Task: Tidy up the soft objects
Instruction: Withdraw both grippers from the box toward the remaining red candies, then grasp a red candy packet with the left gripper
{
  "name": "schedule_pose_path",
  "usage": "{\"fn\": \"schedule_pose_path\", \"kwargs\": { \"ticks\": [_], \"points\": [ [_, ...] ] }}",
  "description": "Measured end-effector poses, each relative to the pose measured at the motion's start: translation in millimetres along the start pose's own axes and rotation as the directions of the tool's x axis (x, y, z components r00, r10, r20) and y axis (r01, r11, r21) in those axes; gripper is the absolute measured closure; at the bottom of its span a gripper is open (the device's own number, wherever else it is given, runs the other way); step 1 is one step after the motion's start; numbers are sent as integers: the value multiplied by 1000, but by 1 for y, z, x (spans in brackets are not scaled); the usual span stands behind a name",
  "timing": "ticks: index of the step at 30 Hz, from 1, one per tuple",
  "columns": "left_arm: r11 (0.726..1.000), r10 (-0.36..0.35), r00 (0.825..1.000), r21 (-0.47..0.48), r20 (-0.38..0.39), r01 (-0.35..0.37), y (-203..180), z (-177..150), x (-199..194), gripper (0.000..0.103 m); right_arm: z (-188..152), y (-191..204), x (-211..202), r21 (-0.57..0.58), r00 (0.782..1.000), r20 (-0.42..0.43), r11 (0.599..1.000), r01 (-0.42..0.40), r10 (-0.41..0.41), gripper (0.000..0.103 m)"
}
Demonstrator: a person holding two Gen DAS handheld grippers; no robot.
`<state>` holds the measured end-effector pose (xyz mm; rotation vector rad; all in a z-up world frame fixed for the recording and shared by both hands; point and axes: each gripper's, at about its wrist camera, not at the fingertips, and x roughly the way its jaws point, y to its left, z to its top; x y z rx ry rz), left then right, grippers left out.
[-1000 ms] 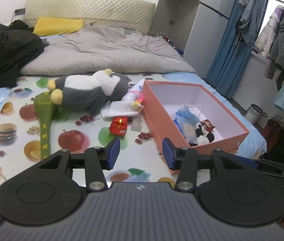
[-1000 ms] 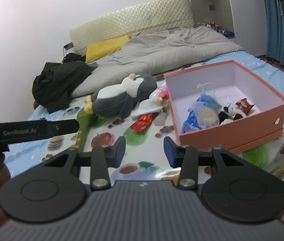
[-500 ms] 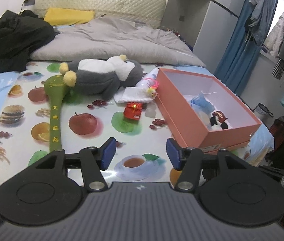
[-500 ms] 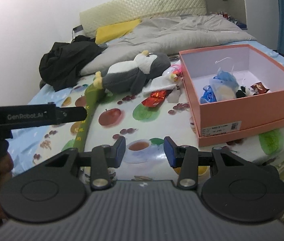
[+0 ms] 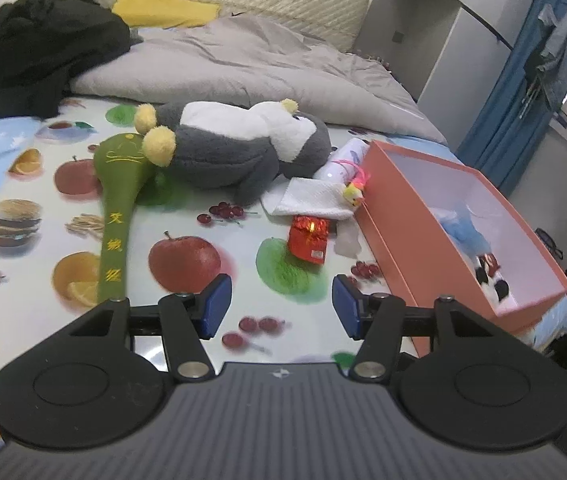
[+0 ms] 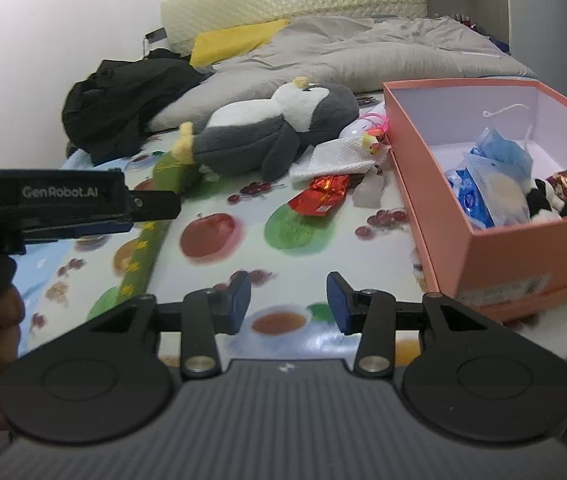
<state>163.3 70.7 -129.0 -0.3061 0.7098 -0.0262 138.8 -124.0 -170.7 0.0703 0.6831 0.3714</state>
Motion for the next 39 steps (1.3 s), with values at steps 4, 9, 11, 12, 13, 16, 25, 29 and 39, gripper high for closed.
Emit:
{"fn": "schedule_pose_path", "kwargs": {
  "ticks": [4,9,11,12,13,16,25,29,39],
  "points": [
    [1000,-22,999,-18,-26,22,6,10,42,41,8,-7,31,3,999,17,999,44,-44,58],
    [996,-63,996,-63,-58,60,17,26,97,41,21,-15,73,18,993,32,994,109,-110,58],
    [993,-79,994,-89,-74,72,22,32,116,42,26,-14,91,-2,987,44,988,157,-157,58],
    [990,-96,992,-108,-84,87,26,35,127,42,29,-15,100,1,985,41,986,167,-167,59],
    [986,-113,989,-129,-95,101,29,37,137,42,31,-17,106,11,985,42,986,168,-169,59],
    [965,-172,976,-223,-132,140,41,42,167,43,37,-21,130,29,976,37,976,215,-216,59],
    [929,-260,946,-319,-194,190,48,38,223,57,47,-30,172,47,951,34,951,304,-306,59],
    [923,-268,941,-334,-207,189,50,36,232,69,50,-33,185,43,947,23,947,319,-320,59],
    [922,-269,940,-337,-209,190,52,32,238,101,51,-33,205,-17,937,8,936,351,-351,61]
  ]
}}
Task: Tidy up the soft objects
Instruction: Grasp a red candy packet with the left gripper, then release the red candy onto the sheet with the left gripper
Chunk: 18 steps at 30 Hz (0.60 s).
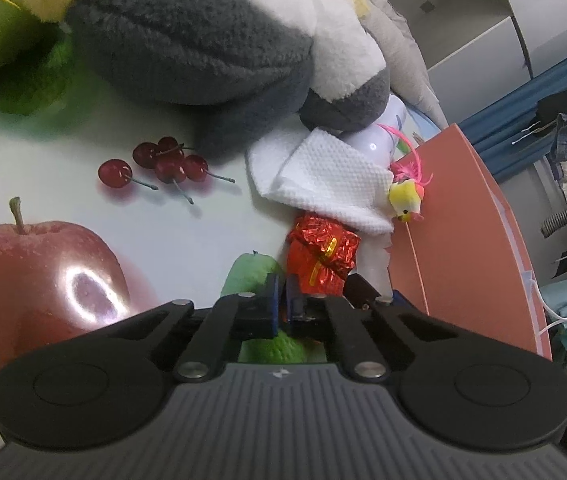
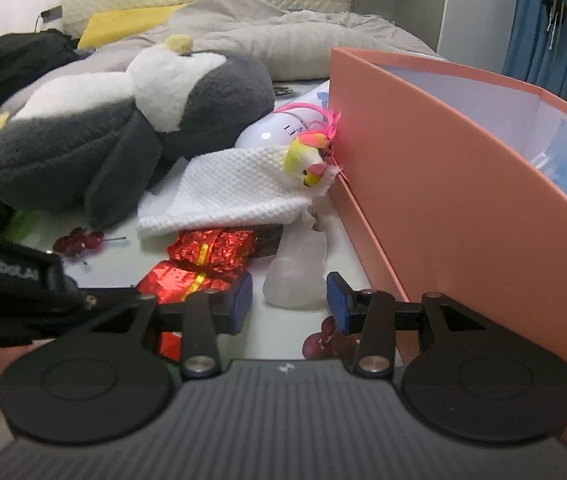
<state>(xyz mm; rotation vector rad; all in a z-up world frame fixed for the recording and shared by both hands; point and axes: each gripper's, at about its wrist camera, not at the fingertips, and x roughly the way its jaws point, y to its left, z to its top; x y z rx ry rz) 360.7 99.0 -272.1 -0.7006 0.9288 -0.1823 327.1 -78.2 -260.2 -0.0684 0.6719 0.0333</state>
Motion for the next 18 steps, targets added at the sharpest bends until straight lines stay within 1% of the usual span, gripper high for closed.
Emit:
{"fn": "schedule_pose_path", "kwargs": {
  "ticks": [3,4,5,6,7,11,15,18],
  "points": [
    [1000,-1,1000,11,16,1,-3,-2,-6,102,0,-1,3,-17,1000,-14,1000,6,-7,67],
    [1000,2,1000,17,22,-2,-4,-3,-8,102,1,-3,3,-13,1000,-15,1000,-2,2,71],
    [1000,6,1000,24,27,-7,-5,-4,-11,103,1,-4,1,-13,1000,-11,1000,-8,7,73],
    [999,10,999,32,33,-11,-7,-5,-14,103,3,-5,-1,-17,1000,-7,1000,-9,9,80],
    [999,13,999,37,39,-14,-9,-6,-17,103,4,-5,-3,-20,1000,-5,1000,-13,12,81],
    [997,41,997,65,62,-46,-16,-15,-30,103,5,-6,-13,-20,999,-13,999,-41,40,83],
    [996,58,995,61,78,-63,-17,-29,-47,103,2,-6,-29,-25,998,-14,997,-69,68,83],
    [993,85,993,70,87,-91,-18,-43,-59,103,-4,-4,-43,-36,995,-27,994,-98,97,83]
  ]
}}
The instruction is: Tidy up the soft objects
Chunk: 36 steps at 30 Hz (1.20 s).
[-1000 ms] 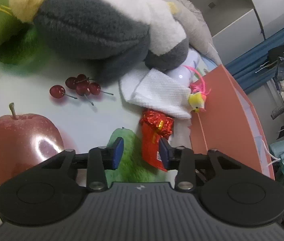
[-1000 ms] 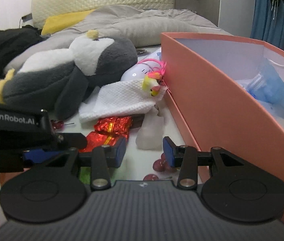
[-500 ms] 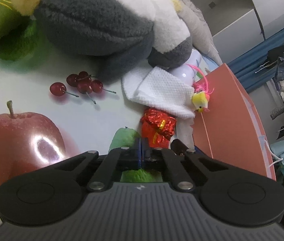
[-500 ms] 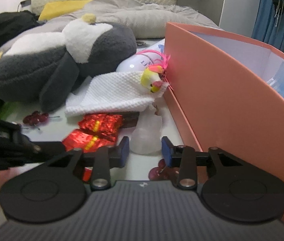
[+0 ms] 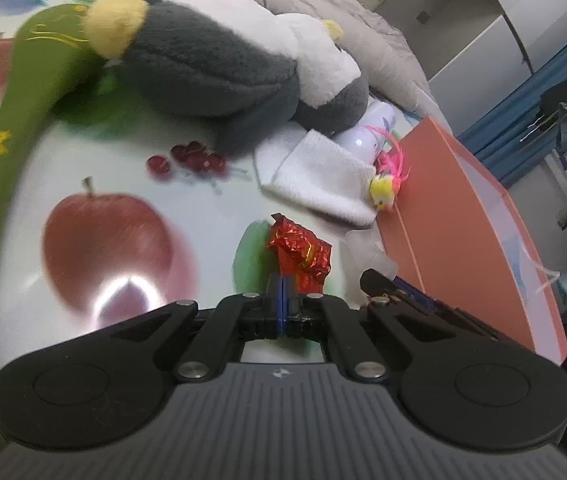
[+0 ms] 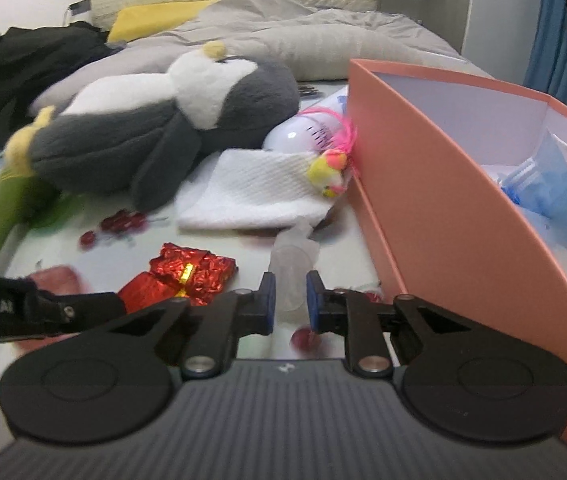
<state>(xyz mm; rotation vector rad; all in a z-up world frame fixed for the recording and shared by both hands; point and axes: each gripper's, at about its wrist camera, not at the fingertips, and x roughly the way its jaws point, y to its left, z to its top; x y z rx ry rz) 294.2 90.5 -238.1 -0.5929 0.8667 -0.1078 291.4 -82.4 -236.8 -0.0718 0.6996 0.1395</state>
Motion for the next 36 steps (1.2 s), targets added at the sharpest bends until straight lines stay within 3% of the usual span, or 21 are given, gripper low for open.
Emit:
{"fn": "schedule_pose_path", "kwargs": {
  "ticks": [8,18,24,25,26,29,31,36],
  "points": [
    [994,103,994,18,25,-104,7,-37,-41,103,-27,2,-38,-28,998,-30,998,-64,64,83],
    [972,227,974,59,12,-227,-2,-76,-74,102,-52,-1,-80,-72,988,-51,987,-146,143,83],
    [964,259,965,72,-29,-257,-6,-82,-70,101,-64,-8,-80,-51,979,-93,981,-187,182,73],
    [962,263,964,78,-36,-260,-6,-82,-69,99,-64,-10,-80,-39,977,-96,980,-197,193,66],
    [960,270,962,84,-43,-266,-7,-81,-68,92,-64,-11,-80,-30,976,-93,979,-201,198,66],
    [952,294,955,101,-34,-289,-8,-78,-68,54,-62,-13,-79,-30,976,-90,979,-200,197,64],
    [949,300,954,111,-20,-296,-9,-74,-70,52,-61,-14,-79,-31,978,-83,980,-196,193,58],
    [943,304,953,144,-14,-299,-15,-63,-66,47,-59,-16,-73,-32,972,-88,975,-219,216,58]
  ]
}}
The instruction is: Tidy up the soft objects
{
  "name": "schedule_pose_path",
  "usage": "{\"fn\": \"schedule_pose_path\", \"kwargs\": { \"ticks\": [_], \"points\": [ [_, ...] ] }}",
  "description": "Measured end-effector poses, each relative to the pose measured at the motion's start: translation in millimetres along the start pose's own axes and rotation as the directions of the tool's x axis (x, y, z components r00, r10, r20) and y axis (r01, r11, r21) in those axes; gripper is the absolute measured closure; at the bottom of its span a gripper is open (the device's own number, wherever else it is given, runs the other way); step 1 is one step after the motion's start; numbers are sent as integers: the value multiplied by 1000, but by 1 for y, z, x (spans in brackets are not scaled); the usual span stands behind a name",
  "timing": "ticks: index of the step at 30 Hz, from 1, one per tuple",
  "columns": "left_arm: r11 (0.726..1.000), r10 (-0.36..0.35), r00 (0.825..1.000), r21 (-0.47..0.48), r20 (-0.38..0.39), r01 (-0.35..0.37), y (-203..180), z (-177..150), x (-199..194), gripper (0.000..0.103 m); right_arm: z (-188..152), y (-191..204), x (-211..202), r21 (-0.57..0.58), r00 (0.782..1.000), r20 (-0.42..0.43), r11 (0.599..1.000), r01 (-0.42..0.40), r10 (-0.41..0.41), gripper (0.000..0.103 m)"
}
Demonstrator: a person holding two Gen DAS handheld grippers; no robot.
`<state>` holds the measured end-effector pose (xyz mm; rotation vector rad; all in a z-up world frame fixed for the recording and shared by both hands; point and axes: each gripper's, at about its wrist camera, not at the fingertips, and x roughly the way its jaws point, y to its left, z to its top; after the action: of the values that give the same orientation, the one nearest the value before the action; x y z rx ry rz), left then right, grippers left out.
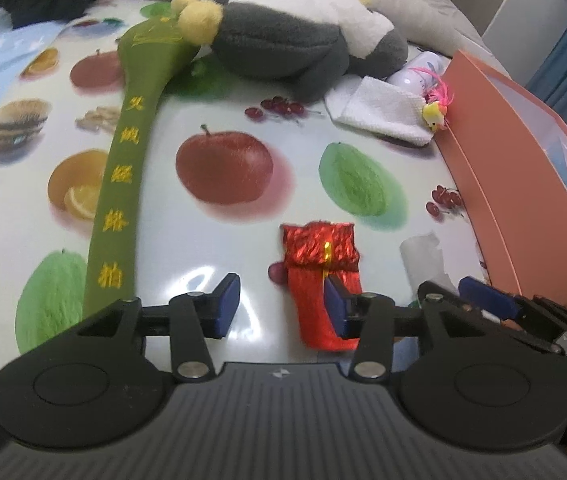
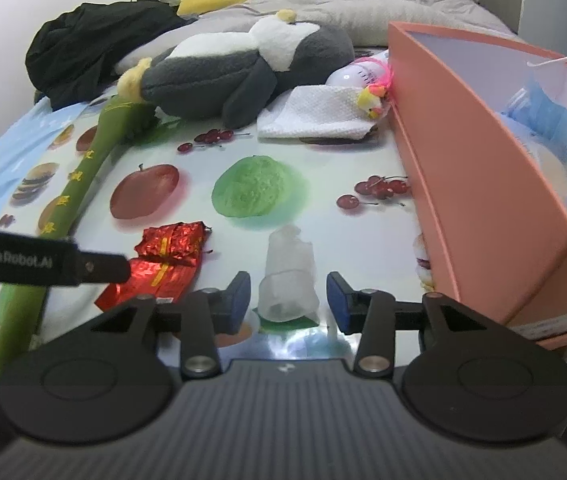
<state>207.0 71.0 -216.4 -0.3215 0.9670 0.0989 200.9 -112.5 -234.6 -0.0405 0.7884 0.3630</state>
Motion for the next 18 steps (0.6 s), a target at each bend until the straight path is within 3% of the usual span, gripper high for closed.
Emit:
{"fn": "schedule_pose_path", "kwargs": {
  "ticks": [6,12,18],
  "points": [
    [1000,-17,1000,8,0,17,-9,13,12,45,0,0,10,-8,1000,-20,1000,-10,10,61],
    [1000,-24,1000,17,-13,24,-17,23,31,44,1,-4,10,-10,999,-19,1000,-26,26,76],
    [999,-3,1000,39,-16,4,-25,25,44,41,4,-9,7,-7,1000,-4,1000,-5,5,77]
  ]
}}
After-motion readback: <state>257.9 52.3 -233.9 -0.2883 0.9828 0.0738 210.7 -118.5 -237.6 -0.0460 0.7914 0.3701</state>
